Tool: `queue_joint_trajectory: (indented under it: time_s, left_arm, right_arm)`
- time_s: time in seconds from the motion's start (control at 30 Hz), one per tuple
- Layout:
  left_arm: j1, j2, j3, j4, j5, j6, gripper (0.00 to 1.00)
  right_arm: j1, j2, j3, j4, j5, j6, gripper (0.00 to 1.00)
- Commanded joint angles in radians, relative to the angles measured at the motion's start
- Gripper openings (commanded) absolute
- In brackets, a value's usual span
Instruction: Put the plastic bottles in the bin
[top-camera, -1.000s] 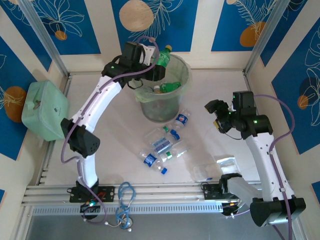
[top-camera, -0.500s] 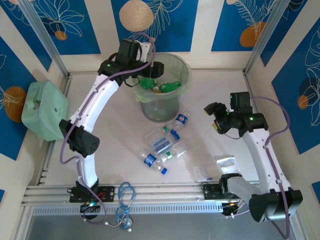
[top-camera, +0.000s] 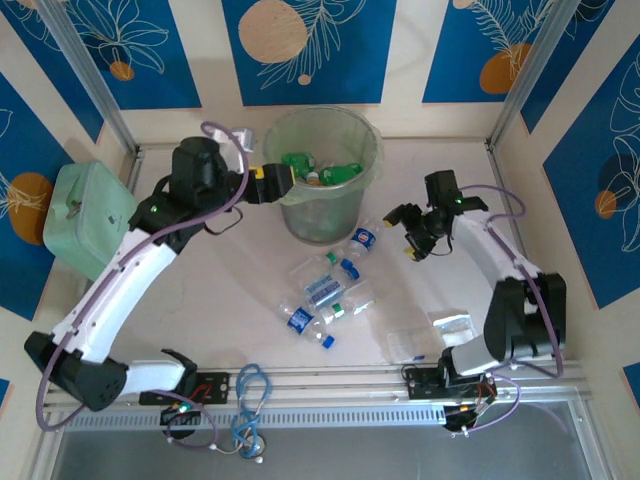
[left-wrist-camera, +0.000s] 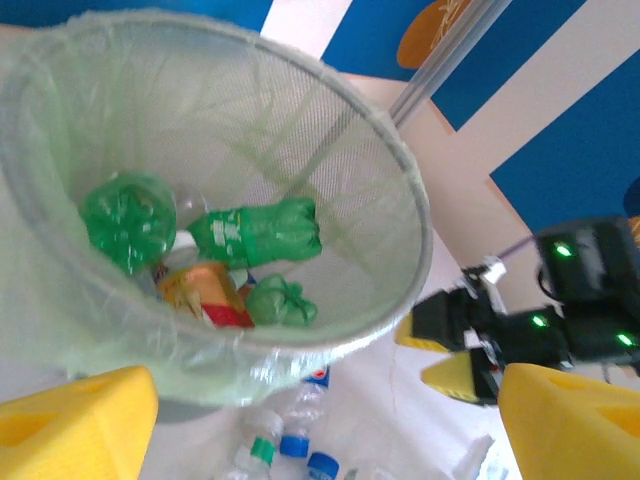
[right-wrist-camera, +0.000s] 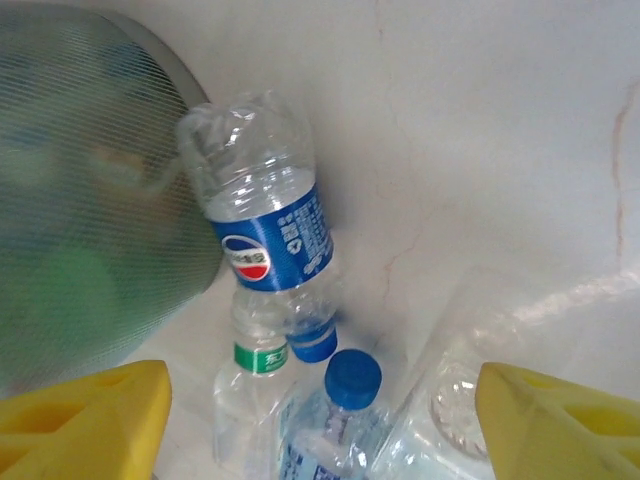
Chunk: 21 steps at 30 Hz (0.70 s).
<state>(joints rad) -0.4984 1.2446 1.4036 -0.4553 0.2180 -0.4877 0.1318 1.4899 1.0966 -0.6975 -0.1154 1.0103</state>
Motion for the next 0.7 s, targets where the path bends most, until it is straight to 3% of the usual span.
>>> queue_joint_trajectory:
  time_s: [0.0,0.2,0.67]
  left_arm:
    - [0.017,-0.068,-0.105,0.088,0.035,-0.094,0.88]
    - [0.033,-0.120,-0.195,0.114,0.072,-0.155,0.89]
    - [0.038,-0.108,-0.229,0.157,0.131,-0.193,0.86]
  right_arm:
    - [0.023,0.094,0.067,0.051,-0.066,-0.044,0.83]
    - [0.061,0.239,0.166,0.053,-0.043,-0.051,0.86]
    - [0.064,0.451,0.305,-0.006,-0.022,-0.033,0.87]
